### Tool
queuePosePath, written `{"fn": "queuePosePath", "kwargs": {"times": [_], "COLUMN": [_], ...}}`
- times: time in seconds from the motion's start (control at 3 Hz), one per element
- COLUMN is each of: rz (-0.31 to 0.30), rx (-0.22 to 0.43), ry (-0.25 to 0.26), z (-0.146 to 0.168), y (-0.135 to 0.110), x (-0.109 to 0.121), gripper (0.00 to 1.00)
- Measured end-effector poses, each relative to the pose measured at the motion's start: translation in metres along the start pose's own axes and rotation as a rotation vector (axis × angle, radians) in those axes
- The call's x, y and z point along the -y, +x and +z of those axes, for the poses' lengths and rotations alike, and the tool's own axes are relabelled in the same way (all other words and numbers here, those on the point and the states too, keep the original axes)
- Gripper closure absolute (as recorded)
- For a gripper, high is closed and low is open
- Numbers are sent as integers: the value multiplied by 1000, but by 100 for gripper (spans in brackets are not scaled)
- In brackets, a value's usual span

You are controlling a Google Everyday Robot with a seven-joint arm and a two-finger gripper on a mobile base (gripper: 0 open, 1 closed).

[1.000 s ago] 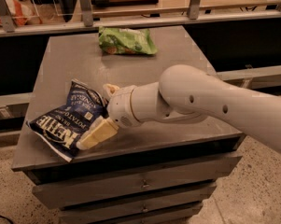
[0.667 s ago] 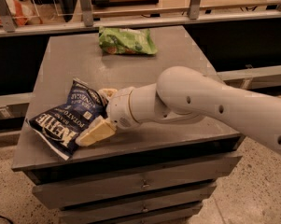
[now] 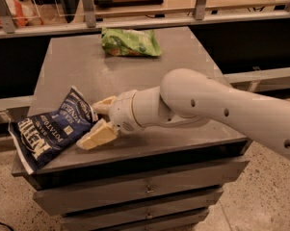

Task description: Move blue chip bag near green rice chip bag

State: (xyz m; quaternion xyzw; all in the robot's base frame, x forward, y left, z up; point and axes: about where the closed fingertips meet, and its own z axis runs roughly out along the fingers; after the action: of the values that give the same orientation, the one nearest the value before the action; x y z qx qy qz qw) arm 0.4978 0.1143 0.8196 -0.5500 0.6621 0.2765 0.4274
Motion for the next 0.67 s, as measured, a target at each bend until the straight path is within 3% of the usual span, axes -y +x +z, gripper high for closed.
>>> {"fn": "queuePosePath", "kwargs": {"times": [0.33,0.67], "rz": [0,0], "rx": [0,0], "ry": [0,0], "z": [0,-1], "y": [-1,-1], "x": [0,0], "gripper": [87,85]}}
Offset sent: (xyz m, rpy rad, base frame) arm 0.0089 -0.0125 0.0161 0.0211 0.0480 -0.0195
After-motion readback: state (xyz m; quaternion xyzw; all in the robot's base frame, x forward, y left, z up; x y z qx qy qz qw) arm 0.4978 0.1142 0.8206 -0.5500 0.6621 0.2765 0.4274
